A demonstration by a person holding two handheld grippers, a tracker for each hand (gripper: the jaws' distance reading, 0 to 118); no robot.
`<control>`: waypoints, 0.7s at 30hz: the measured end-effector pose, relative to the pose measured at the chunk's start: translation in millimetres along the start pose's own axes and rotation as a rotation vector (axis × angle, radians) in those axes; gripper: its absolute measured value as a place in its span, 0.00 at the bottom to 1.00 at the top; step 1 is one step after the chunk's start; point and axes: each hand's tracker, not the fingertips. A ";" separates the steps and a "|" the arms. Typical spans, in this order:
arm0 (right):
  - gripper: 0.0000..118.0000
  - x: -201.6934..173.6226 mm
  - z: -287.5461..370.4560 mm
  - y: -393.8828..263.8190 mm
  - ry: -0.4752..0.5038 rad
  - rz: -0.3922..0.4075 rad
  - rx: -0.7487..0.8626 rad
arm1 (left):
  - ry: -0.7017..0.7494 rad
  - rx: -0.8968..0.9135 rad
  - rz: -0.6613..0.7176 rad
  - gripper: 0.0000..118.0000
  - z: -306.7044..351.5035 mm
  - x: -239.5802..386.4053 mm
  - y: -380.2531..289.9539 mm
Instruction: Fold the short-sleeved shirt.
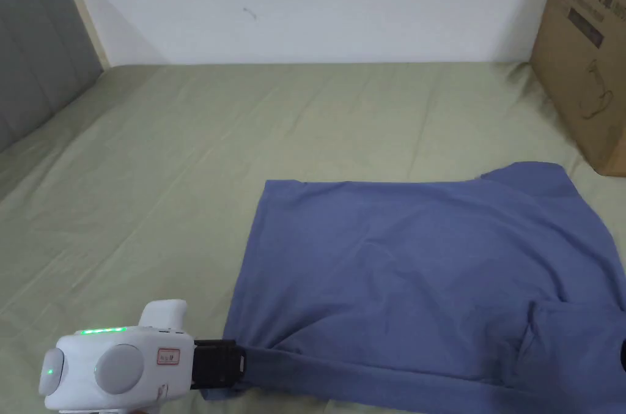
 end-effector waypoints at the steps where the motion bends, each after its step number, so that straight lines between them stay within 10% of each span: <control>1: 0.00 1.0 -1.5 -0.8 -0.001 -0.003 -0.009 | 0.005 -0.004 -0.001 0.97 1.3 -8.4 1.0; 4: 0.00 2.7 -7.3 -3.0 -0.005 -0.004 -0.028 | -0.039 -0.045 0.017 0.93 -6.9 -11.3 4.1; 8: 0.00 4.7 -12.7 -5.1 -0.016 0.003 -0.046 | -0.088 0.049 -0.029 0.05 -6.0 -0.1 -13.8; 21: 0.00 84.8 -26.0 -11.5 -0.176 -0.064 -0.105 | 0.009 0.254 -0.191 0.03 31.8 30.5 -35.4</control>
